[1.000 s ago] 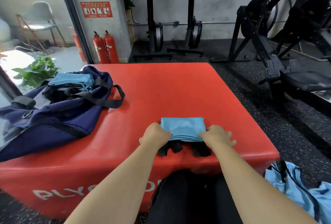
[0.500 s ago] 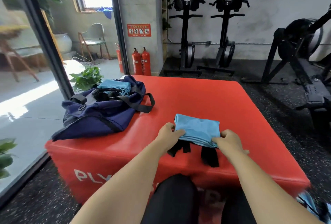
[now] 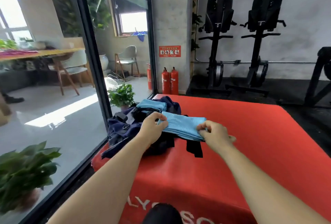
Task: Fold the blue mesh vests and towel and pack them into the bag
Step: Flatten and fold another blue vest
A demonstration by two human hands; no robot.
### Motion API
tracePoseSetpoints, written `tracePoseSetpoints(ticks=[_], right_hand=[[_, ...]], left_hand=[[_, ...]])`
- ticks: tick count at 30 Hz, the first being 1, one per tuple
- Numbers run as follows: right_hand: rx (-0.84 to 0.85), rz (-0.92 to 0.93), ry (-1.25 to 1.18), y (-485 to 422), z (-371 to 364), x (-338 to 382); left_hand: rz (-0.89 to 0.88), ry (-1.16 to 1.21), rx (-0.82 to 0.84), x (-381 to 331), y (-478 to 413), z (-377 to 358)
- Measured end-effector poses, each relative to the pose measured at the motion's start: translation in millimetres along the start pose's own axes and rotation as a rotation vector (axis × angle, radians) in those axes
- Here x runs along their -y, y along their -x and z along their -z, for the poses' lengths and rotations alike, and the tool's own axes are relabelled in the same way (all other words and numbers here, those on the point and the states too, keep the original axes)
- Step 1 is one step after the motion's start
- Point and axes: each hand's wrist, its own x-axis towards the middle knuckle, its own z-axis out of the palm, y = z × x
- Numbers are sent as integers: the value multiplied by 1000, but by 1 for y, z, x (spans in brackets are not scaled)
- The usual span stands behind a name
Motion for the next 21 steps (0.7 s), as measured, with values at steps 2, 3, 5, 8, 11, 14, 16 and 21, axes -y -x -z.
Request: tracePoseSetpoints(ticks=[2,3,5,8,11,14,16,21], right_hand=[[24,24,17,-12,-15,18],[35,29,20,-19,-23,25],[63,36,1,-33,-38,36],[111,38,-43,-56,-57,50],[192,44,-89,-83,-78,62],[245,53,-150,-116,-101,73],[246,57,-179,-143,-116,85],[227,80,-231,-218,-146,119]], left_hand=[[-28,6,-6,8,-17,18],[-24,6,13,13,-26,26],[2,10,67,22,-43,43],[62,58,142,36,-71,63],[82,39,167,49,-102,79],[56,-36,134,60,-139,91],[41,-50,94,63,-167,98],[11,-4,-39,69,-241,108]])
